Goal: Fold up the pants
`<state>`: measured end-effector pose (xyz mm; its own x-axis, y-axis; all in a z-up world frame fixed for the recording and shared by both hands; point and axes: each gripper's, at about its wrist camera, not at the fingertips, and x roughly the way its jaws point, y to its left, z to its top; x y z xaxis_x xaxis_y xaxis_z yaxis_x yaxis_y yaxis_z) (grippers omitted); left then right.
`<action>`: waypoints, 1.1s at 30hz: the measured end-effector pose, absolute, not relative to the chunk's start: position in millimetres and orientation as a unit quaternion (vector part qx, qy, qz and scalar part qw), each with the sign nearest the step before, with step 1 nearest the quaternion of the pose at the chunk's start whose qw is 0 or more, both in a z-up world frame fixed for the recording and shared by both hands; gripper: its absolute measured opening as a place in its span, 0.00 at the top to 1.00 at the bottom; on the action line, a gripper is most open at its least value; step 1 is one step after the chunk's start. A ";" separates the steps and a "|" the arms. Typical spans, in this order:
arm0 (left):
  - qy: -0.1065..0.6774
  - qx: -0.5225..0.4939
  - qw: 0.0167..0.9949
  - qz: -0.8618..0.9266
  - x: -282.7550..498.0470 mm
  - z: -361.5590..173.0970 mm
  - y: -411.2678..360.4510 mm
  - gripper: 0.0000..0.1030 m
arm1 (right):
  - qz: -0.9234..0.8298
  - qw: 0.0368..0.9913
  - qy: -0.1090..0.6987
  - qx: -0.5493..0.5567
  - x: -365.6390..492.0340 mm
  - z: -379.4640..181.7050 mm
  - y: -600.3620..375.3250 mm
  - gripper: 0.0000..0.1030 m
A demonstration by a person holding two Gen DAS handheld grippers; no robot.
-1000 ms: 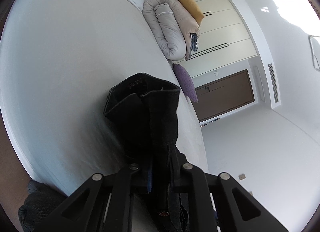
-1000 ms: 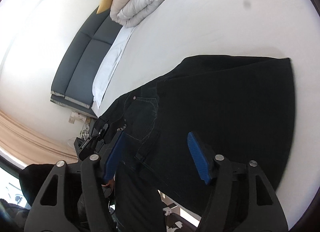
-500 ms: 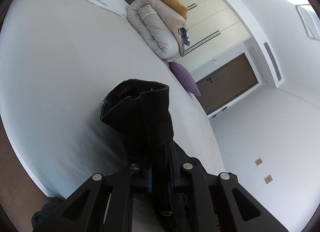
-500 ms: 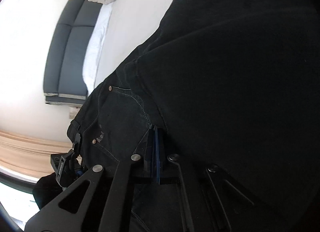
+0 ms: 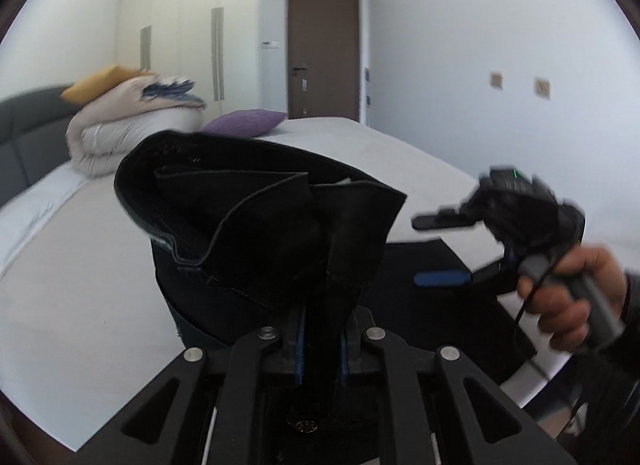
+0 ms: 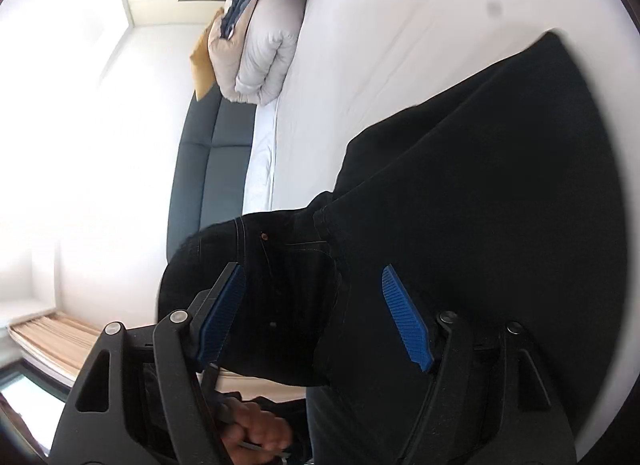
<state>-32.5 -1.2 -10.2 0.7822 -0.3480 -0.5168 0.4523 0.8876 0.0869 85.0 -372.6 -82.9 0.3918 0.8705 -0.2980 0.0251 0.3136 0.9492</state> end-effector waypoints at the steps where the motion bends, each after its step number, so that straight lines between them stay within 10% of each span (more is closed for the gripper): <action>1: 0.255 0.138 0.931 -0.223 -37.7 -18.5 -21.0 0.88 | 0.319 0.668 0.452 0.498 80.8 -82.2 -380.6 0.31; 21: 0.204 0.404 0.859 -0.241 -116.1 -95.4 -123.1 0.78 | 0.278 0.698 0.537 0.383 84.9 -85.8 -390.2 0.34; 26: 0.197 0.398 0.860 -0.251 -119.4 -93.8 -125.1 0.74 | 0.256 0.717 0.549 0.346 95.2 -88.0 -385.2 0.78; 33: 0.213 0.373 0.857 -0.284 -110.1 -93.3 -121.1 0.77 | 0.241 0.739 0.519 0.357 88.8 -92.3 -382.0 0.87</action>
<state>-110.1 -121.1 -93.3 0.7479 -0.3277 -0.5773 0.6459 0.5601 0.5187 88.8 -382.0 -92.3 0.3458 0.7263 -0.5941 0.0135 0.6292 0.7771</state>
